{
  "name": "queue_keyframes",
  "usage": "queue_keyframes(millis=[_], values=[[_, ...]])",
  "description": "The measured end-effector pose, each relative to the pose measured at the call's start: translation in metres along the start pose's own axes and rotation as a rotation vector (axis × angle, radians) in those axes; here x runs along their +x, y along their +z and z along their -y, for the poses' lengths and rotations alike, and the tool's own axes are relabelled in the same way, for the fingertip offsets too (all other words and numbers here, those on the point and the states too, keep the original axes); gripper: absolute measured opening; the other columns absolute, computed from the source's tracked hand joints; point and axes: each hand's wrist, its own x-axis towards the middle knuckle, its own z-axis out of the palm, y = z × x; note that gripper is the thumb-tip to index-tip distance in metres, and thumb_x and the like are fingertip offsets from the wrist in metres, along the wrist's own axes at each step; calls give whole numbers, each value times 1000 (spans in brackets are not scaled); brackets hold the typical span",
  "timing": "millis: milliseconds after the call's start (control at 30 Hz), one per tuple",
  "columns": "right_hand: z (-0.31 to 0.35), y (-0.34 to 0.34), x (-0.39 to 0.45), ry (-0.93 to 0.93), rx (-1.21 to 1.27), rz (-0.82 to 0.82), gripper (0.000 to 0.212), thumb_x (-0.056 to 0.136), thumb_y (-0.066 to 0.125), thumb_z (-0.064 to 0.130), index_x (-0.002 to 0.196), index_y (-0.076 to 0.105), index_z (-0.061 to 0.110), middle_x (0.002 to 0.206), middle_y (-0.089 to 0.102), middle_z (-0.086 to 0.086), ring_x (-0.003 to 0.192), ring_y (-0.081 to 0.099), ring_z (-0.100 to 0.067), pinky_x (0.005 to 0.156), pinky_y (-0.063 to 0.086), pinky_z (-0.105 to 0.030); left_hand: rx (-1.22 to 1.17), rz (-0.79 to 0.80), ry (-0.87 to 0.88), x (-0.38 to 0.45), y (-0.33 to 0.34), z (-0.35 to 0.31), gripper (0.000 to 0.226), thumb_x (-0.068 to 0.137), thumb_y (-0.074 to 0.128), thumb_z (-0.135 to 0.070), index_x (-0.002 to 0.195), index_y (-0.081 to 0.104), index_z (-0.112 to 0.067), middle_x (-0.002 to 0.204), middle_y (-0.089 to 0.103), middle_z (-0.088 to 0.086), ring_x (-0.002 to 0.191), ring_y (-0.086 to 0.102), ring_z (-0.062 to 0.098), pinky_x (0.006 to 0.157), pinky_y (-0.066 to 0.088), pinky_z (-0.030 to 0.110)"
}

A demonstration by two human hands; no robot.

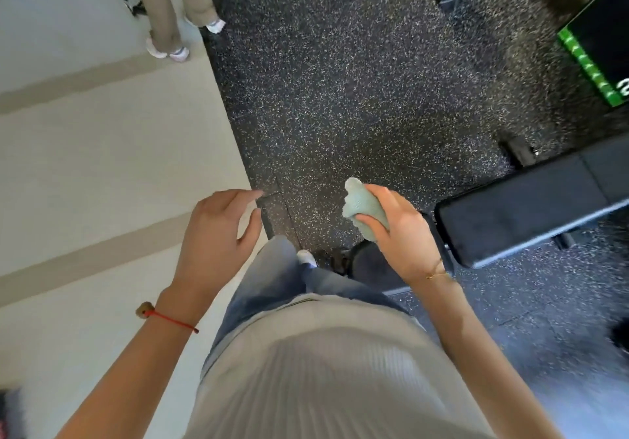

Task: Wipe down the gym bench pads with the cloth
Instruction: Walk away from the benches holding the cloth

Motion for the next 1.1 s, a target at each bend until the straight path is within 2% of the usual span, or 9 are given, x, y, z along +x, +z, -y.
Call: queue_keyframes(millis=[200,300,600,700,833,933,1100], values=[[2,-12,64,126,24,-110,43,95,56,39,132,50,18,116,61,-4,101,57,-28,79,53,-48,-38,76,176,118,7,25,30,94,50,-23,118,65,-12,106,69,6,95,63,28,86,49,43],[3,-18,101,205,49,-187,41,94,59,35,130,52,17,117,61,-4,101,58,-26,81,52,-45,-47,124,264,182,12,33,31,94,50,-24,120,64,-13,108,68,5,97,62,26,88,48,43],[-2,-36,194,440,83,-391,43,95,56,41,131,52,17,117,61,-1,101,57,-24,76,47,-36,-54,257,544,355,27,31,32,94,49,-24,120,64,-13,116,67,3,107,61,23,95,46,42],[-8,-45,212,518,85,-448,49,93,51,48,131,52,16,116,61,-2,99,57,-23,74,44,-32,-58,317,623,403,34,19,32,94,49,-24,120,64,-13,116,67,3,107,60,22,96,46,41],[-22,-60,233,610,106,-532,42,95,59,35,131,52,14,116,62,-3,96,58,-25,71,40,-28,-62,374,732,461,49,-8,33,95,48,-25,120,64,-13,117,67,2,108,60,21,98,43,37],[-41,-74,253,672,106,-584,42,94,60,33,131,53,14,117,62,-3,97,59,-24,74,44,-30,-58,410,796,505,67,-34,33,95,48,-25,121,64,-14,119,67,1,111,60,20,100,43,37],[-94,-113,291,734,108,-641,43,95,60,34,131,53,13,117,63,-4,94,60,-24,72,40,-26,-59,437,879,574,107,-95,31,95,51,-22,121,64,-13,119,67,2,111,60,20,101,44,39]])
